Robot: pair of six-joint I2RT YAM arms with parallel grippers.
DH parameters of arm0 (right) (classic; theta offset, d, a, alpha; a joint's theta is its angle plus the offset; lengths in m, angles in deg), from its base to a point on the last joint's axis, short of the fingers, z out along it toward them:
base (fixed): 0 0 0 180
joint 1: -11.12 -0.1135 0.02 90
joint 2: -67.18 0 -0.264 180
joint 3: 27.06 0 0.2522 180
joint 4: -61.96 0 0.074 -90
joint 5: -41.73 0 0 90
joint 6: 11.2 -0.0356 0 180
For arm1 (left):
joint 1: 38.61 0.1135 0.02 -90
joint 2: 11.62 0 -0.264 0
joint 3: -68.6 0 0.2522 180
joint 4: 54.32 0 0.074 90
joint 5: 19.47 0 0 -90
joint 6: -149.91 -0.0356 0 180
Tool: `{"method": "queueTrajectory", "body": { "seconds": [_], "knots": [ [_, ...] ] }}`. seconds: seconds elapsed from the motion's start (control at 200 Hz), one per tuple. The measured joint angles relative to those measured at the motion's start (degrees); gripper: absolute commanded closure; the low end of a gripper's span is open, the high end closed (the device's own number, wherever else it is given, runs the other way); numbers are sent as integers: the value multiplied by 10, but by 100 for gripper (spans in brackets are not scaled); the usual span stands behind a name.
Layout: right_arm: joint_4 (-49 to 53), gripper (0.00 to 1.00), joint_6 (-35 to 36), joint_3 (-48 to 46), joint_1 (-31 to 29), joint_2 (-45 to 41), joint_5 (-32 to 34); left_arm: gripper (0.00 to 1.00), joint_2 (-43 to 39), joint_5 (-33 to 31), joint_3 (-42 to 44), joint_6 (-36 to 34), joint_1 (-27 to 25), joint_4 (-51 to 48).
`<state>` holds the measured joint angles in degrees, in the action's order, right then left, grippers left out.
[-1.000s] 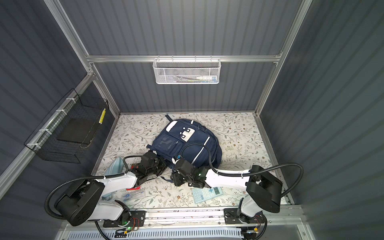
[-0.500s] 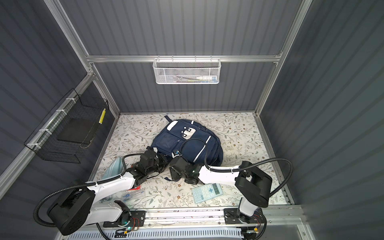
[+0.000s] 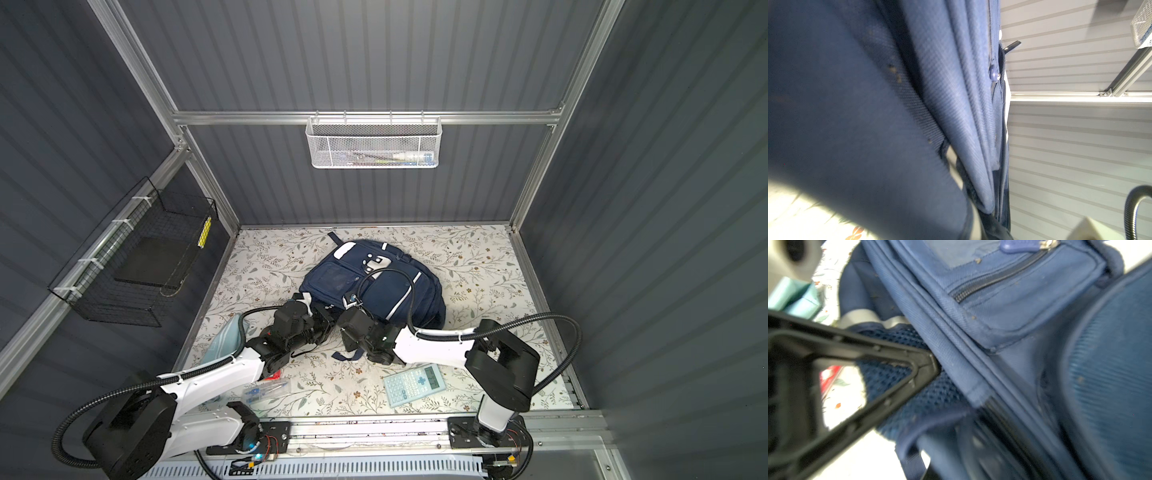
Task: Pack the student bag
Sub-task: 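Lift and stand the backpack upright with both grippers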
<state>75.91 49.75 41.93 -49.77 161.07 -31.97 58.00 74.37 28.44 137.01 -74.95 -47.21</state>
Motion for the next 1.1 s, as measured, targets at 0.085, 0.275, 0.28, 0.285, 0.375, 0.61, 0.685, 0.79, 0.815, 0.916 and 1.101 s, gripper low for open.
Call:
{"method": "queueTrajectory", "body": {
  "seconds": [0.085,0.275,0.28,0.285,0.375,0.61,0.685,0.79,0.815,0.916,1.101],
  "knots": [
    [12,100,-1,-20,14,-30,-37,100,0,19,0,-4,14,0],
    [51,100,-20,-82,31,-101,-82,100,10,53,0,-19,39,-9],
    [52,100,-21,-83,32,-102,-82,100,11,53,0,-20,40,-10],
    [53,100,-21,-85,32,-104,-82,100,11,54,0,-20,40,-10],
    [76,100,-33,-119,43,-141,-92,100,17,64,0,-27,49,-18],
    [142,100,-50,-193,119,-274,-132,100,24,86,-1,-52,64,-25],
    [169,100,-43,-205,171,-309,-152,100,31,100,-11,-69,76,-34],
    [200,100,-21,-210,257,-333,-185,100,47,114,-29,-93,97,-44],
    [203,100,-16,-210,272,-334,-189,100,52,118,-36,-99,102,-47],
    [205,100,7,-207,304,-330,-216,100,82,144,-65,-124,120,-54],
    [209,100,19,-172,250,-284,-219,49,186,161,-136,-184,153,-60]
  ]
}}
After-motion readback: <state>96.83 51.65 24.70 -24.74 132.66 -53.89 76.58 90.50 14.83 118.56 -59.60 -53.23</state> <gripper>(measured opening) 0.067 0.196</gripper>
